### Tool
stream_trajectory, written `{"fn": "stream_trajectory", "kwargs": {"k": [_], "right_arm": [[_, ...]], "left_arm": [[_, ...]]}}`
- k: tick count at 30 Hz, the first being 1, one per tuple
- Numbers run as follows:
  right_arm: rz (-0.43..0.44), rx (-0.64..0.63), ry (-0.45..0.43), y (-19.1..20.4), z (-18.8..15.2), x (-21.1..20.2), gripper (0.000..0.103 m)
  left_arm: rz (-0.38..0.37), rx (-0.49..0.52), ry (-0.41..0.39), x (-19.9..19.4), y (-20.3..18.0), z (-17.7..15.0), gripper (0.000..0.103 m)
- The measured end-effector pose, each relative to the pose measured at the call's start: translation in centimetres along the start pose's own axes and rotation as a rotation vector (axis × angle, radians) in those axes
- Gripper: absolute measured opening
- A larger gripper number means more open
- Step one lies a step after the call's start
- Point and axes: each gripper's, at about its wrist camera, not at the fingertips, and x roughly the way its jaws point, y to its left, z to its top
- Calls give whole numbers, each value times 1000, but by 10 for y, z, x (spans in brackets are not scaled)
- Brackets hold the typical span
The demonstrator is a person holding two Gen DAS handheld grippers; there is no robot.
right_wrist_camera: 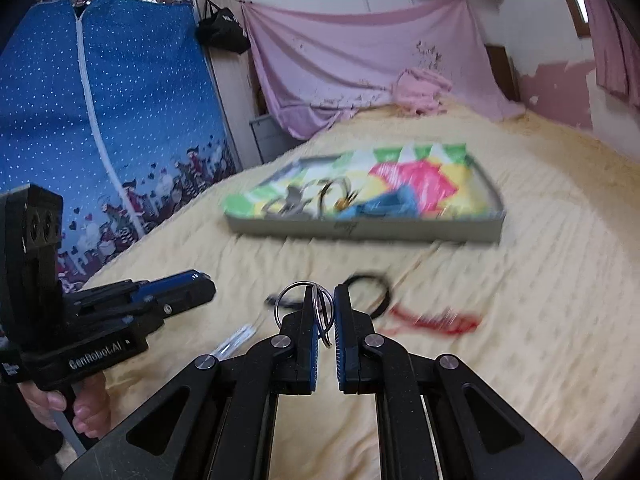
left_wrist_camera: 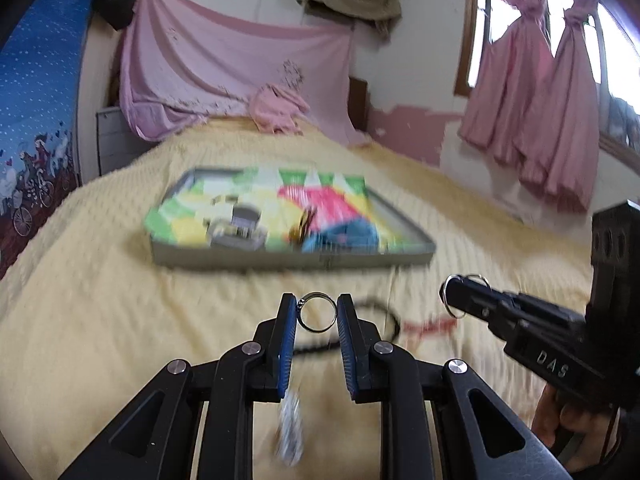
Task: Organize jewelry
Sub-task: 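Carry the ring with the left tool while the right tool carries the hoops to the tray, then open the left tool over the tray while the right tool releases the hoops there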
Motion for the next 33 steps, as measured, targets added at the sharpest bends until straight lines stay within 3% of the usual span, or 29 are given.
{"fn": "stream_trajectory", "kwargs": {"k": [8,14,24,33], "right_arm": [[-56,-36,-82,-46,57,24,7],[-65,-5,-35,-90,84,67,7],[-68,51,112,-114,71,137,7],[-99,16,166,-111,67,150,7]], "left_arm": [[-12,-4,-34,62,-28,40,20],[-8,-24,26,121,-31,60,20],[58,-21,162,177,-24,57,20],[45,-43,160,177,-21,55,20]]}}
